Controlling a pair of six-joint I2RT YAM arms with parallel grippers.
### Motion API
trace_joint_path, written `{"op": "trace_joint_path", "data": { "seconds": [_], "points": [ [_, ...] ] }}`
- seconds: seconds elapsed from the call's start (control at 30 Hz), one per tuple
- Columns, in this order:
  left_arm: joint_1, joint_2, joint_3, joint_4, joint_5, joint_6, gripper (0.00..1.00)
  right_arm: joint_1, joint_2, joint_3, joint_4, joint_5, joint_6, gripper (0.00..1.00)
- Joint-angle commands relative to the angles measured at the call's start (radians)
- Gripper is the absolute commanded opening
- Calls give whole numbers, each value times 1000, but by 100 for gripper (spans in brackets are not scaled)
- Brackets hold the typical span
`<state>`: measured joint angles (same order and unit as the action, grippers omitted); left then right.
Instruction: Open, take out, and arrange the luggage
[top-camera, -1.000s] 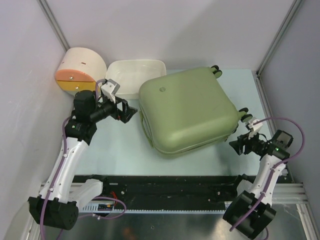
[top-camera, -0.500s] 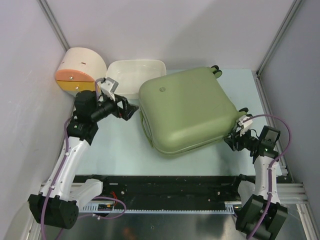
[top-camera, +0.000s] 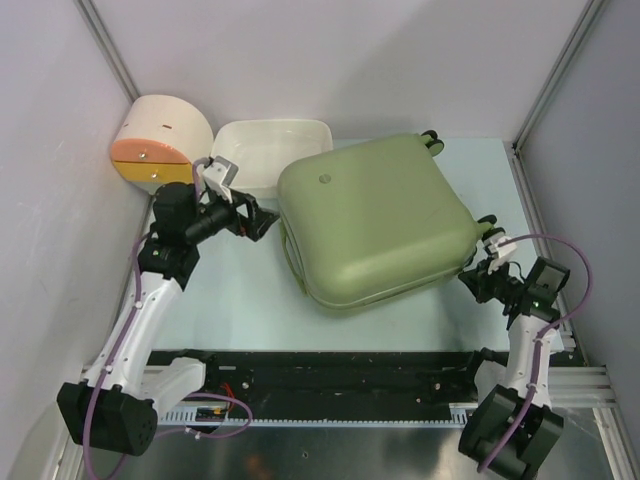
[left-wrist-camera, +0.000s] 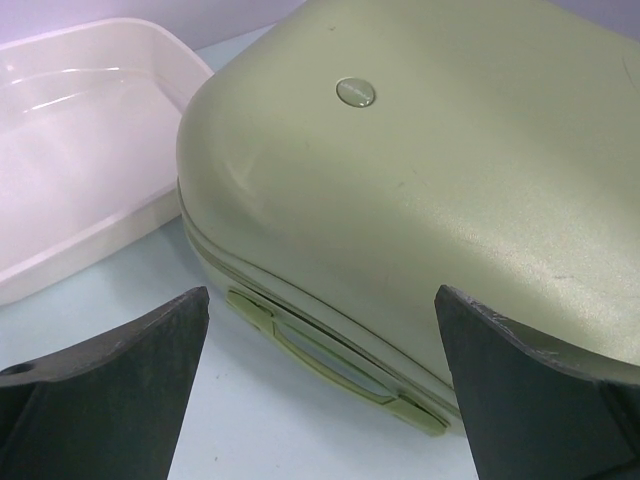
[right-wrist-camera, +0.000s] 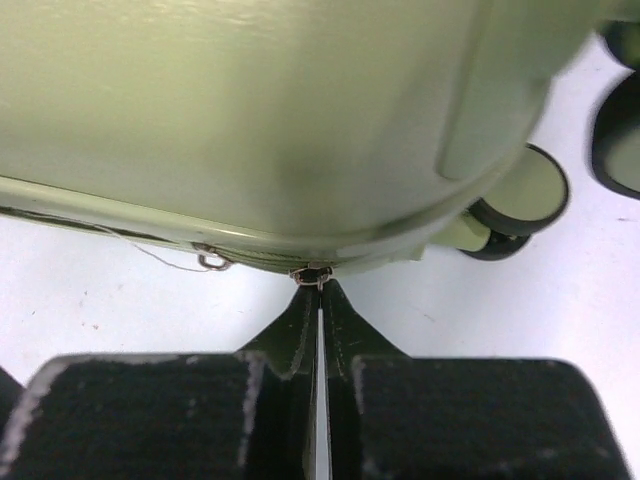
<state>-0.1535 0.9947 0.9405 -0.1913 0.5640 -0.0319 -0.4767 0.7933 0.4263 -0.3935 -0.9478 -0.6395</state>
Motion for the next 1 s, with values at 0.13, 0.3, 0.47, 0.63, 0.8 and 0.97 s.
{"op": "trace_joint_path", "data": {
  "seconds": [0.13, 0.3, 0.47, 0.63, 0.8, 0.97],
  "points": [
    [8, 19, -22, 46, -19, -94, 100, -195, 40, 23, 243, -75, -60, 0],
    [6, 76, 4, 44, 23, -86, 99, -185, 158, 38, 503, -80, -3, 0],
    [-30, 168, 108, -2, 129, -27, 97, -154, 264, 91, 541, -118, -3, 0],
    [-233, 269, 280, -213, 56, 191, 97, -149, 259, 97, 574, -128, -23, 0],
    [-444, 447, 483, -299, -53, 305, 95, -174, 293, 118, 616, -144, -35, 0],
    [-480, 602, 554, -327, -73, 299, 91, -192, 317, 120, 623, -184, -85, 0]
  ]
}}
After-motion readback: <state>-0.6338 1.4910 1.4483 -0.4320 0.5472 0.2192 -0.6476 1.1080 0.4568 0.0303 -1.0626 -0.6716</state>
